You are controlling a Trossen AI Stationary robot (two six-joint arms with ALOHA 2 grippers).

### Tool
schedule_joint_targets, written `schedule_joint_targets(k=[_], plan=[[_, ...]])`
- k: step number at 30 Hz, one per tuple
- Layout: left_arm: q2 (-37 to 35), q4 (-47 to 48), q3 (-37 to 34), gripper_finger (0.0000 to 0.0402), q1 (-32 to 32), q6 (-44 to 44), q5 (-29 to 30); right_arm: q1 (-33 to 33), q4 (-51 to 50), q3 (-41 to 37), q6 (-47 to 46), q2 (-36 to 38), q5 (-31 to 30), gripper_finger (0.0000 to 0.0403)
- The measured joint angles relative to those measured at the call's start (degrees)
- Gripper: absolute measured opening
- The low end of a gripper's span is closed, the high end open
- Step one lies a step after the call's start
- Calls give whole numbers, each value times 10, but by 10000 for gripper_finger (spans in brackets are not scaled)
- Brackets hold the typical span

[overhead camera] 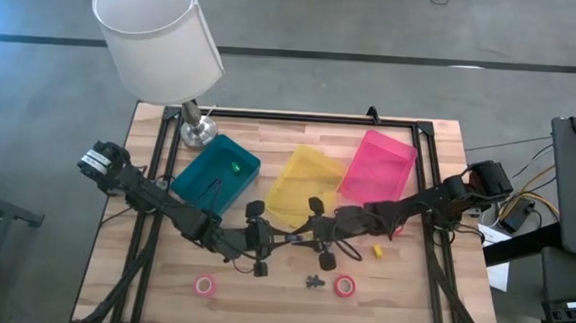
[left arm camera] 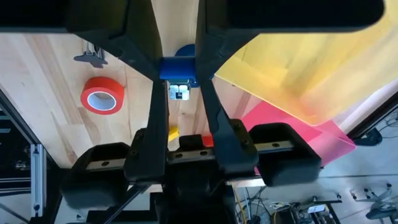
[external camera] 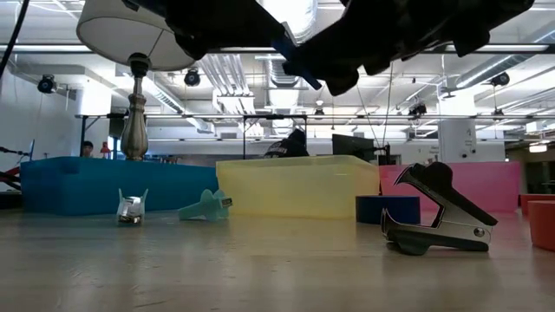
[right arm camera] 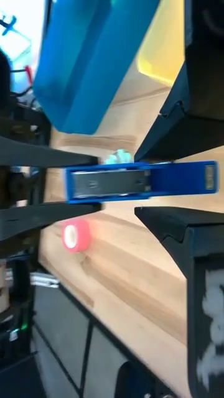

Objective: Pick and place Stapler, Stapler remover, tape
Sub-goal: Put the blue stapler into the blue bin

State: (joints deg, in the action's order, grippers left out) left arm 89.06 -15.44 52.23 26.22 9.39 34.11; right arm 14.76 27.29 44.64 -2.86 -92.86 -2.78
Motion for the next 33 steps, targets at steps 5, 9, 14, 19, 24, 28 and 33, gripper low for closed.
schedule_joint_targets(k=[5,9,14,19,24,28,33], plan=[[0,15,0,77,0,15,5,0,-36,0,-2,1,-2,136],[-1,59,0,82,0,42,14,0,-84,0,-2,17,-5,148],[-3,59,0,80,0,54,15,0,-125,0,-4,25,-5,156],[-8,57,14,80,0,36,23,-1,-128,-1,-16,19,-4,156],[-10,54,30,80,0,15,23,-2,-118,-1,-16,19,-4,145],[-10,51,31,80,0,12,22,-2,-116,2,-16,19,-4,134],[-10,65,18,80,0,39,17,0,-115,23,-15,20,-4,119]])
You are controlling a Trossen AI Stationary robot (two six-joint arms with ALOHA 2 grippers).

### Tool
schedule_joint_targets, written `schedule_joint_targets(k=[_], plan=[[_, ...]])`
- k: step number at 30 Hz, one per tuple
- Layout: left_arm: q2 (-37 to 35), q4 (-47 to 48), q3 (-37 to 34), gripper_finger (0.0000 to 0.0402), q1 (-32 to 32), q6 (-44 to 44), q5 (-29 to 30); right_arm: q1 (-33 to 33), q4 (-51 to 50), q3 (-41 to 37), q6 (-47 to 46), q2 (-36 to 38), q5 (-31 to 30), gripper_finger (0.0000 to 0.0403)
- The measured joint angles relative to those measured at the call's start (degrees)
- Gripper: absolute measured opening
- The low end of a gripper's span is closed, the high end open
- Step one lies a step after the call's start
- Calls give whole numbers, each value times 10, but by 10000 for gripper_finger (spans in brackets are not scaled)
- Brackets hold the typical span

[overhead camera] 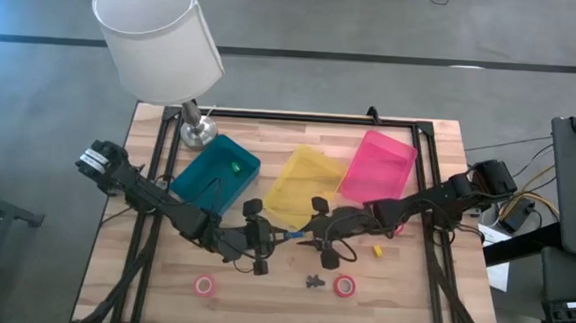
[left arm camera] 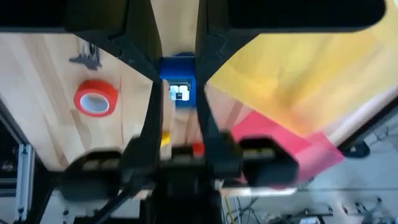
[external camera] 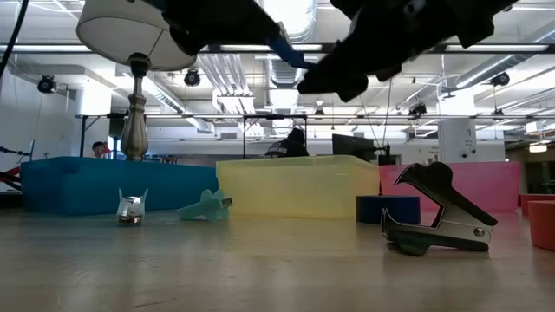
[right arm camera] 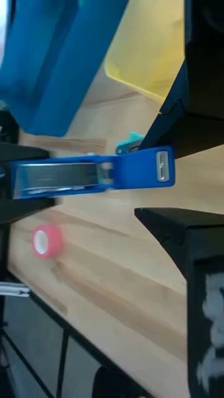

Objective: Pick and place Stapler, Stapler remover, tape
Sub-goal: Put the blue stapler into the blue bin

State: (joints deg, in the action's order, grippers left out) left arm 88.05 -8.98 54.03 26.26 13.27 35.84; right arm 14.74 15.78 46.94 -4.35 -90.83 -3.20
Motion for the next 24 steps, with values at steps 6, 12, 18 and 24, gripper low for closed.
schedule_joint_targets(k=[6,12,18,24], plan=[[1,11,-3,80,0,8,-8,0,-1,5,0,0,1,100],[1,30,-8,80,0,28,-23,0,-1,5,0,0,1,82],[1,50,-9,80,0,53,-24,0,-1,11,3,1,1,65],[1,33,-9,80,-4,47,-24,0,57,16,0,-5,-7,51]])
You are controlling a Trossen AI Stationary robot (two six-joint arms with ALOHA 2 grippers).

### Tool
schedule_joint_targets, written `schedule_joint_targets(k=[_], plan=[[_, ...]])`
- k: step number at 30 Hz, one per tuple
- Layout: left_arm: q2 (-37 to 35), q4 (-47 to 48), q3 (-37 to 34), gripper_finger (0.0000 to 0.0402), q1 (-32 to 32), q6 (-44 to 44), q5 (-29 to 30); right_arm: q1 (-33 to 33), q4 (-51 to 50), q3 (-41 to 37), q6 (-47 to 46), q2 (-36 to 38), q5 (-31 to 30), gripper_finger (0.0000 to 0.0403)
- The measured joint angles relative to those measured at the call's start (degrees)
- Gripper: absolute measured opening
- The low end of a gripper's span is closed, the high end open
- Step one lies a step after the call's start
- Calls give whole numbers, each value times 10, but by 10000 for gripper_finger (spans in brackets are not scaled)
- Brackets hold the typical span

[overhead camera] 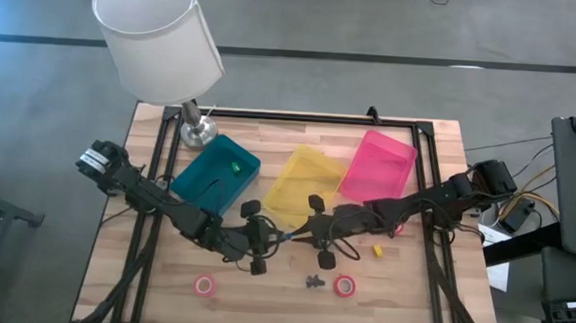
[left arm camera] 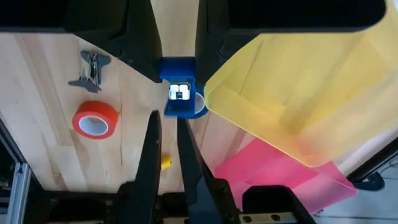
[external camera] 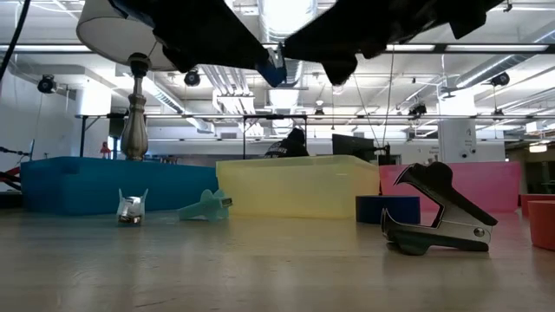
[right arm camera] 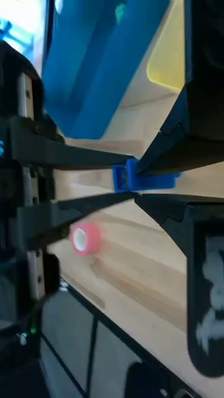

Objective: Pick and place Stapler, Stapler remover, tape
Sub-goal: Put the blue stapler into the blue bin

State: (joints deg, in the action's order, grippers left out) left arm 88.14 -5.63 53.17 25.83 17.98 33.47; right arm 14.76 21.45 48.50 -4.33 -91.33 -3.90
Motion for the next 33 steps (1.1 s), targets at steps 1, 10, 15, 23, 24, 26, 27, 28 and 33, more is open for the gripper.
schedule_joint_targets(k=[1,10,15,23,24,26,27,28,33], plan=[[0,-4,0,80,-1,-2,0,0,5,0,0,-2,-7,49],[2,-10,-2,80,-2,-13,-3,0,23,0,4,-25,-12,43],[1,-22,-2,81,-4,-17,-1,0,45,-1,3,-25,-11,43],[1,-40,-2,81,-6,-30,-1,0,49,-1,-1,-25,-10,43],[1,-41,-2,81,-6,-31,-1,0,48,-1,-1,-25,-10,43],[1,-45,-2,81,-7,-35,-1,0,49,-1,-2,-25,-10,43],[1,-48,-2,81,-7,-39,-1,0,49,-1,-2,-25,-10,43],[1,-49,-2,81,-7,-44,-1,0,49,-1,-2,-25,-10,43],[1,-59,-1,81,-7,-61,-1,0,49,-1,-2,-24,-10,43]])
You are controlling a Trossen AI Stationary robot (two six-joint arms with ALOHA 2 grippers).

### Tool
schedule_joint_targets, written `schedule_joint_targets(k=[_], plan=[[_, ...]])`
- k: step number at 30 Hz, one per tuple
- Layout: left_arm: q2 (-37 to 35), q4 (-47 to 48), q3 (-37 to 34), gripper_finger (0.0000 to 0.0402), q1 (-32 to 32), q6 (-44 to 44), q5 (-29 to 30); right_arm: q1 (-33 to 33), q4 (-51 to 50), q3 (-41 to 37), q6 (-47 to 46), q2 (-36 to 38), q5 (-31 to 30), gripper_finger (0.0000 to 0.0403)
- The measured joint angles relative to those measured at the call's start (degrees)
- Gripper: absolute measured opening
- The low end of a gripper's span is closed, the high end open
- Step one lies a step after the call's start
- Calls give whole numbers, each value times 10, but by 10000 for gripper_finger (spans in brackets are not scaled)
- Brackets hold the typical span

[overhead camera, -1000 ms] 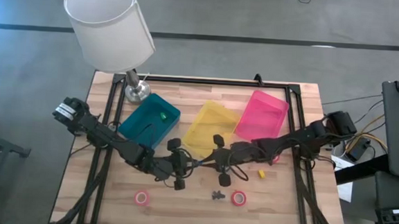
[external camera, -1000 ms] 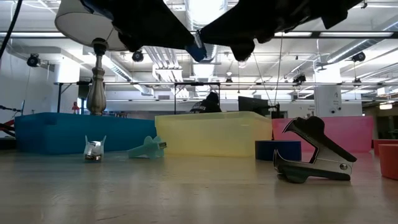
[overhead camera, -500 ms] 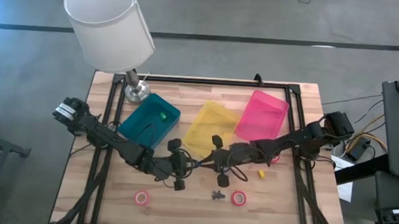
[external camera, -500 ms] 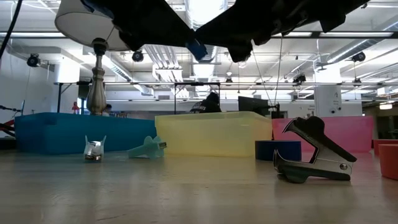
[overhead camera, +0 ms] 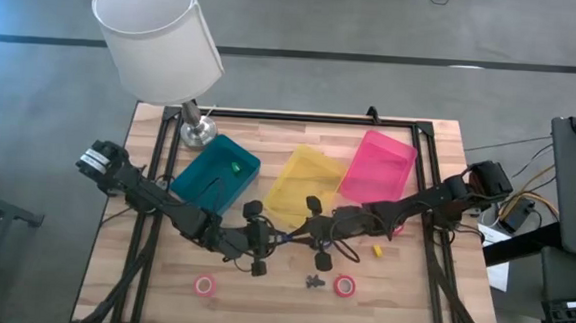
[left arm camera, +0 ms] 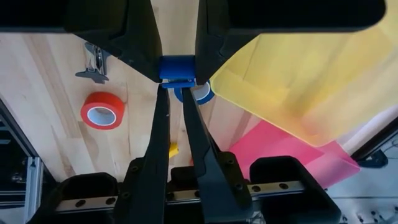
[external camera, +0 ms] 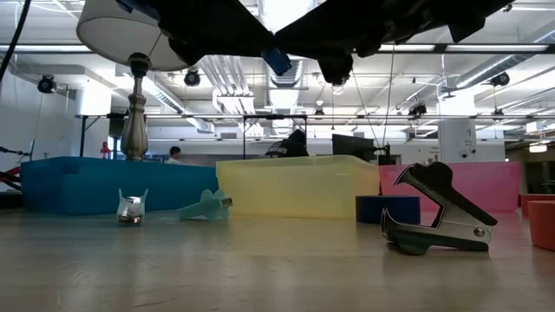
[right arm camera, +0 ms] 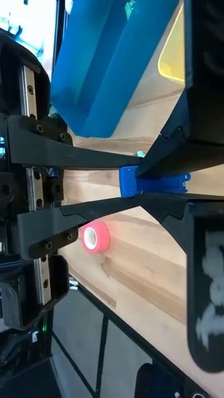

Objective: Pick and place Stapler, Stapler remover, tape
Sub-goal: Put the blue stapler into the blue bin

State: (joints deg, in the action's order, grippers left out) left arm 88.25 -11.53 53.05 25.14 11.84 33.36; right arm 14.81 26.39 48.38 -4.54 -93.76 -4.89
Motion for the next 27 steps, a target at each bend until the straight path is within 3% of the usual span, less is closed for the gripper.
schedule_joint_targets(k=[17,27], plan=[[-1,23,2,81,-7,-2,1,2,-4,0,2,4,-6,43],[-1,41,3,81,-8,14,6,10,-69,2,48,26,-12,53]])
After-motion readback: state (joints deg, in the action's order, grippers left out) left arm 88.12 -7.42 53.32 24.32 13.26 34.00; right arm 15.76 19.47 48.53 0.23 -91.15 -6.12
